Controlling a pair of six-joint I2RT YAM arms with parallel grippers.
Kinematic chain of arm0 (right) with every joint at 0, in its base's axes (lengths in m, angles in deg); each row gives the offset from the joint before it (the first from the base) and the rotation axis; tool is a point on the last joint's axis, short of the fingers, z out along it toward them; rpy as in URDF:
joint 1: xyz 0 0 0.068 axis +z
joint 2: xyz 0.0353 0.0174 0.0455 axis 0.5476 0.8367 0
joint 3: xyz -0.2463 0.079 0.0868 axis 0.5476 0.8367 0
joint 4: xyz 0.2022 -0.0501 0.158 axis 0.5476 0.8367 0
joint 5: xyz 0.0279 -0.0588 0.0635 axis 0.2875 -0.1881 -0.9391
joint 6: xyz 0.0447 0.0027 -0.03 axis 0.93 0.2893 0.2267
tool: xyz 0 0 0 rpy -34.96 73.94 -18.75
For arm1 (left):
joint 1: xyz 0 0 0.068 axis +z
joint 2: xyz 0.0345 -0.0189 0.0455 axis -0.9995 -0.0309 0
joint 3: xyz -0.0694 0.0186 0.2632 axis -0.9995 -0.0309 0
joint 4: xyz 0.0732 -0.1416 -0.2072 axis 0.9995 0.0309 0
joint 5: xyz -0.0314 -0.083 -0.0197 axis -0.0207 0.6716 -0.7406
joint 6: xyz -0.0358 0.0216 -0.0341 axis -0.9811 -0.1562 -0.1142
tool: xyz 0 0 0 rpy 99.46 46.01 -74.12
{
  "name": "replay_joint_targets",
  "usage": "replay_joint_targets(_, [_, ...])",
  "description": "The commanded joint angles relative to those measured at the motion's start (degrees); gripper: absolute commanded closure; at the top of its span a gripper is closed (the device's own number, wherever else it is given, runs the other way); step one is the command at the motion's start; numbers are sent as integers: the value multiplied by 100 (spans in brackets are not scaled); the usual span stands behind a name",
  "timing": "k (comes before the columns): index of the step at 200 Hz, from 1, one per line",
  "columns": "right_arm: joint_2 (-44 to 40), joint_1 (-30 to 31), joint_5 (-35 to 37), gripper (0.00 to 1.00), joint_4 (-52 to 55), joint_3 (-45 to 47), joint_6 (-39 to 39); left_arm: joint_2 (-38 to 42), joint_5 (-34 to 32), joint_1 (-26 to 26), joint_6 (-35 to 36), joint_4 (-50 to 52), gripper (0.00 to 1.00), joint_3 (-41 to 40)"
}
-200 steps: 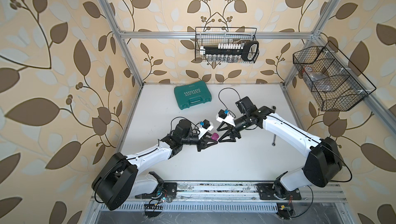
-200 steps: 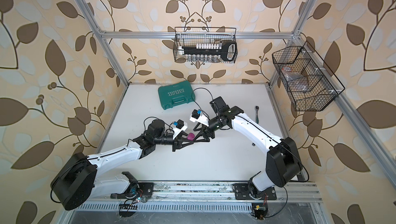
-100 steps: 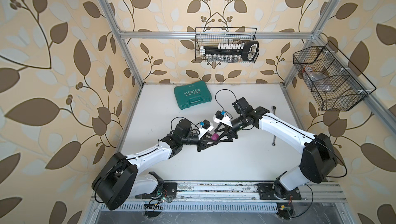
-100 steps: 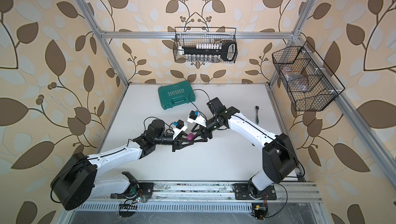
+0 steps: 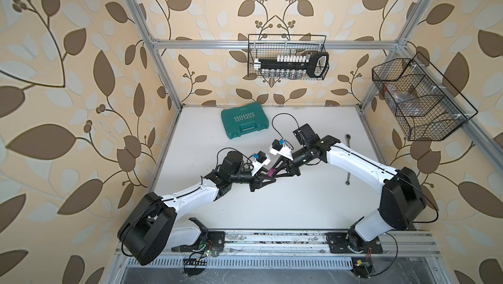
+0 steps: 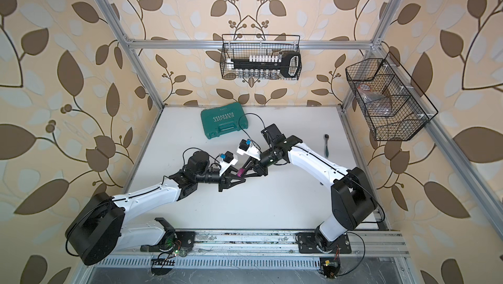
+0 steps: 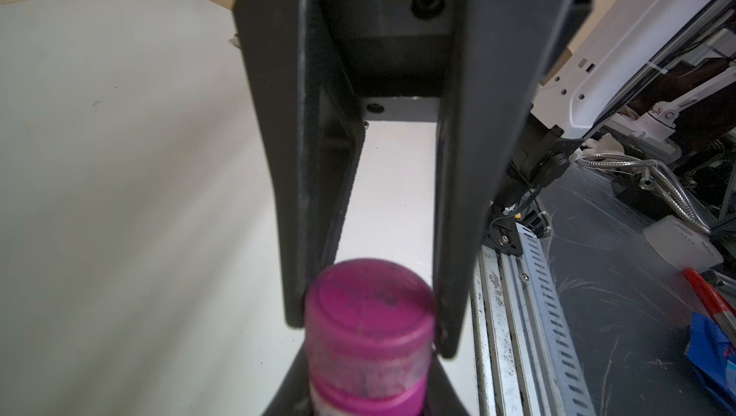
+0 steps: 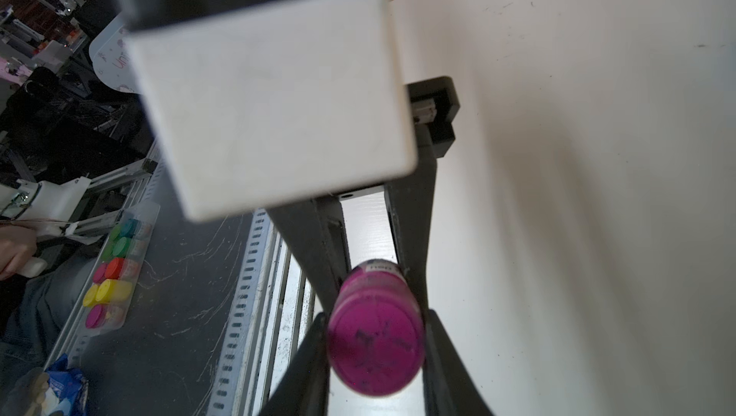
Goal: Close the paint jar lid
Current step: Screw the lid onto the paint jar.
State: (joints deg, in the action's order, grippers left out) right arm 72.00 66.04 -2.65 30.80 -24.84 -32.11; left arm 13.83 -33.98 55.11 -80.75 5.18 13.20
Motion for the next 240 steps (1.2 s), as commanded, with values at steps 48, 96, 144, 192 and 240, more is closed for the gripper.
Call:
replay_joint_targets(48, [778,734,1402,74,-1394,-144,3919,75,-1732,-333,-223,-1290,100,50])
replay_joint_targets(96, [903,1018,1813,64,-1569,-275,4898,108,-1843,-392,-232,-1287,100,144])
replay_joint_targets(144, [-10,419,1823,38,-932,-137,4407,278,-1504,-166,-193,-1061,100,-60])
replay_joint_targets(192, [-593,-510,781,29,-20,34,2531,64,-202,179,-431,-999,100,81])
replay_joint_targets(240, [-471,-709,123,29,-291,336,1001,-195,491,227,-470,-812,100,362])
